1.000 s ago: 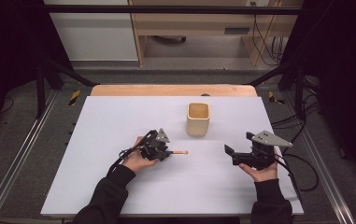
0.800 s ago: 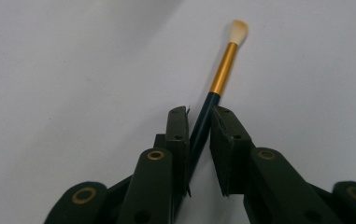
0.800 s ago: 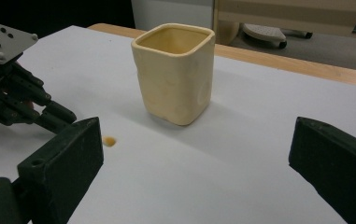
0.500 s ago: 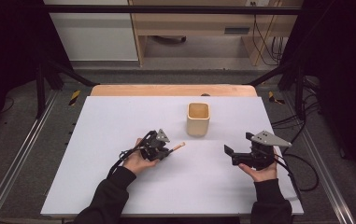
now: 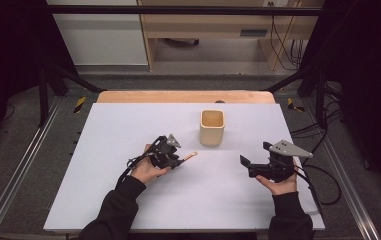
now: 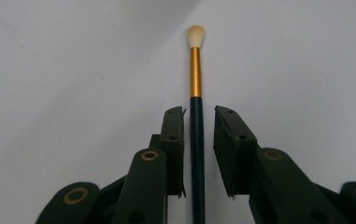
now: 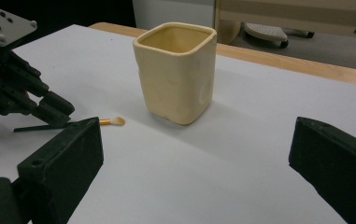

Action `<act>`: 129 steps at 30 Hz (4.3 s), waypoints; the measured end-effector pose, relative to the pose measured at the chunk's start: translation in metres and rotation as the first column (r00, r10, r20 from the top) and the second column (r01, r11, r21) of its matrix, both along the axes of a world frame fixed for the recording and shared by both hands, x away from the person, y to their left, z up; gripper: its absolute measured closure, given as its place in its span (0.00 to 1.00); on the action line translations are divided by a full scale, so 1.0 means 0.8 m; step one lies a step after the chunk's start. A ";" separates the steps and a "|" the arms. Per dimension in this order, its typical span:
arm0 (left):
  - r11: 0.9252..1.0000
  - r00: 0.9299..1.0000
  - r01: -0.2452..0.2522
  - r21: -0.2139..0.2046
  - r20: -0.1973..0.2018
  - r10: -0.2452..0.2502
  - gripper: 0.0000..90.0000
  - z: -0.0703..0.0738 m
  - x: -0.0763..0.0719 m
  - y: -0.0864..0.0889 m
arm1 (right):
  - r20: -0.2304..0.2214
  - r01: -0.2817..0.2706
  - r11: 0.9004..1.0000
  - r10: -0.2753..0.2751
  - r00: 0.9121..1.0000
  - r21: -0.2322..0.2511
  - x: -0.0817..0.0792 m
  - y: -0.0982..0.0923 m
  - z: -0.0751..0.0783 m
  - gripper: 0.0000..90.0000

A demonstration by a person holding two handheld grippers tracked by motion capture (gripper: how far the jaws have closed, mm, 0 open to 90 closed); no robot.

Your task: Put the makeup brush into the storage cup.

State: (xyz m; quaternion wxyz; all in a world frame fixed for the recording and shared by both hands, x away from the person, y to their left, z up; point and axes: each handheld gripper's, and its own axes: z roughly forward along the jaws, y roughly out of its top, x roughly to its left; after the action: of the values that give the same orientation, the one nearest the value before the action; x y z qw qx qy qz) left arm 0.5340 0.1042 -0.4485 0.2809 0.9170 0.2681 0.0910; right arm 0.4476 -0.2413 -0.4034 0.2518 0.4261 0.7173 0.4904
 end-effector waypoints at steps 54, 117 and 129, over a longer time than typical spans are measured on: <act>0.987 1.000 0.018 0.161 -0.025 -0.015 0.92 0.007 0.002 -0.029 | -0.019 -0.011 1.000 0.011 1.000 -0.004 0.000 0.001 0.001 0.04; 0.901 0.945 -0.149 -0.407 0.208 0.251 0.92 0.047 -0.104 0.059 | 0.013 -0.060 0.997 0.059 0.998 0.057 -0.011 0.049 0.009 0.06; 0.884 0.928 -0.164 -0.437 0.236 0.289 0.92 0.047 -0.109 0.059 | 0.034 -0.092 0.991 0.089 0.995 0.096 -0.012 0.064 0.014 0.09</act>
State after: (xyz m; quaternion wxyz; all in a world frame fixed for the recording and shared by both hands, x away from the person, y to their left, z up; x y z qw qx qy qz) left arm 0.4472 0.1512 -0.4108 0.4908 0.7754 0.3427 0.2008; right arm 0.4379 -0.1898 -0.3922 0.2188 0.3976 0.7074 0.5419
